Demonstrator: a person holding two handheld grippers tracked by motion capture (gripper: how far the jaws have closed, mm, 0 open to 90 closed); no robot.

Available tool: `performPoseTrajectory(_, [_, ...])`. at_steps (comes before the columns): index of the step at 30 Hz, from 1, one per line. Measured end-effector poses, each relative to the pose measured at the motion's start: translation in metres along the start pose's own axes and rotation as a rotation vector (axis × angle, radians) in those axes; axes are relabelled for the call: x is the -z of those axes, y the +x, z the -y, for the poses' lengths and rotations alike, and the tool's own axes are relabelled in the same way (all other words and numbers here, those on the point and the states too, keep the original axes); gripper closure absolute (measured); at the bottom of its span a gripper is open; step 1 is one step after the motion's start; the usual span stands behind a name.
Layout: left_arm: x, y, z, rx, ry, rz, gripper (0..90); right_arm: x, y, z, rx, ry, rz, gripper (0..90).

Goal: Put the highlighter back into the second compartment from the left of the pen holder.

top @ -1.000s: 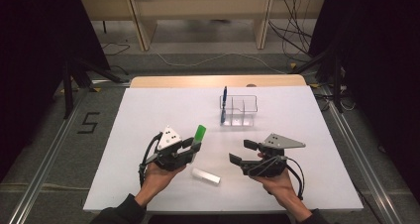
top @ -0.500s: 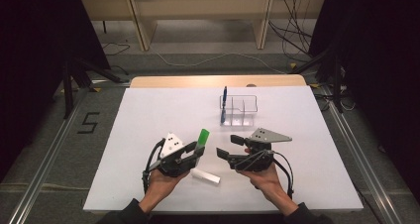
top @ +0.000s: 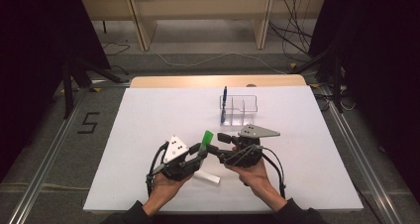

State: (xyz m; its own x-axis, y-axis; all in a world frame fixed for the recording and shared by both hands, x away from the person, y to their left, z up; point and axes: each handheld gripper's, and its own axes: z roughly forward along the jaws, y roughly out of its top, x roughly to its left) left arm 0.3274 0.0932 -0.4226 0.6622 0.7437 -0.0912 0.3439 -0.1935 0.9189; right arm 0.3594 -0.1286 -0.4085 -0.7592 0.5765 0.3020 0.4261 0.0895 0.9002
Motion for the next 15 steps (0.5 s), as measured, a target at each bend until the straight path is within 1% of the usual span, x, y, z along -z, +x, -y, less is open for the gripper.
performPoseTrajectory(2, [0.0002,-0.0006,0.0001,-0.01,0.003,0.002,65.9,-0.002,0.0008,-0.0007,-0.009,0.002,-0.003,41.5])
performPoseTrajectory(4, [0.0001,-0.0026,0.0002,-0.009,-0.007,0.001,66.0,-0.0045,0.0004,-0.0015,-0.011,-0.007,-0.01,43.1])
performPoseTrajectory(6, [0.0006,-0.0041,-0.0002,-0.019,-0.009,0.0,65.9,-0.0062,0.0002,-0.0023,-0.015,-0.011,-0.015,44.5])
performPoseTrajectory(7, [0.0008,-0.005,-0.0001,-0.018,-0.013,0.002,66.0,-0.0066,0.0011,-0.0026,-0.029,-0.007,-0.015,45.4])
performPoseTrajectory(8, [0.001,-0.0058,-0.0002,-0.018,-0.015,0.004,66.0,-0.0079,0.0006,-0.0026,-0.028,-0.013,-0.023,46.4])
performPoseTrajectory(9, [0.0012,-0.0065,-0.0003,-0.021,-0.017,0.004,65.9,-0.0082,0.0011,-0.0026,-0.04,-0.007,-0.025,47.0])
performPoseTrajectory(12, [0.0017,-0.008,-0.0007,-0.026,-0.026,-0.001,65.9,-0.0099,0.0011,-0.0024,-0.031,-0.013,-0.031,50.4])
performPoseTrajectory(15, [0.0023,-0.0084,-0.0015,-0.029,-0.031,0.0,66.0,-0.0102,0.0015,-0.0024,-0.032,-0.012,-0.035,54.1])
